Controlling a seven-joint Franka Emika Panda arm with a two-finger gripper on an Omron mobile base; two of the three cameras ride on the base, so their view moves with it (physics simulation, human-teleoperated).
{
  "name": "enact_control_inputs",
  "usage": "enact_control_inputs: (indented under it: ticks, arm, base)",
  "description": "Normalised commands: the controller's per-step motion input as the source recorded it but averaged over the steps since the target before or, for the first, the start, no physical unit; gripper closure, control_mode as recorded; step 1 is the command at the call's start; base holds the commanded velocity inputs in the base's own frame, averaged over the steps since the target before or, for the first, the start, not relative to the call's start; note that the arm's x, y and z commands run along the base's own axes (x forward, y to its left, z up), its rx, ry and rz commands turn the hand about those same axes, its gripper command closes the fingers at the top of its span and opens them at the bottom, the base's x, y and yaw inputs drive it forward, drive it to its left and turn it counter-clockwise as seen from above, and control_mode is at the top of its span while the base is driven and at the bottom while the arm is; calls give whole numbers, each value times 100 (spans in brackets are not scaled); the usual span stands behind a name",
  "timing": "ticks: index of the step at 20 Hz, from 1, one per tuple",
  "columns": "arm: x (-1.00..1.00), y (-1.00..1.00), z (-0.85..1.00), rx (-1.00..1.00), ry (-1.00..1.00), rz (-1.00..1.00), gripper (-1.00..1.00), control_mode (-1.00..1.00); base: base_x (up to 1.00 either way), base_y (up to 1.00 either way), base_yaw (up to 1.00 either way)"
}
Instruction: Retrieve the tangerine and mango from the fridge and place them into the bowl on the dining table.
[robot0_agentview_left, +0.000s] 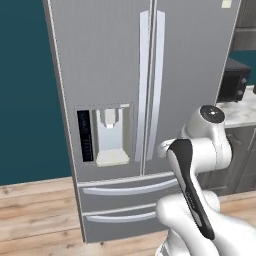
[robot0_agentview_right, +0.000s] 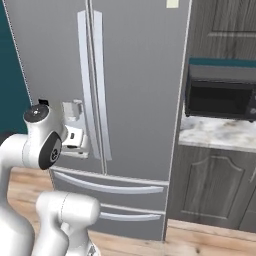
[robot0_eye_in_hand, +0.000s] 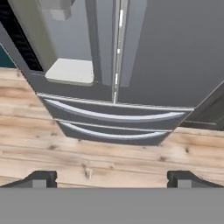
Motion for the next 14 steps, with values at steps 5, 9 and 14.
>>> enact_control_inputs:
  ticks: [5, 9, 14]
  arm:
    - [0, 0, 0, 0, 0, 0, -100, 100]
    - [0, 0, 0, 0, 0, 0, -100, 100]
    - [1, 0, 0, 0, 0, 0, -100, -100]
  base:
    - [-50, 14, 0]
    - [-60, 0, 0]
    - [-24, 0, 0]
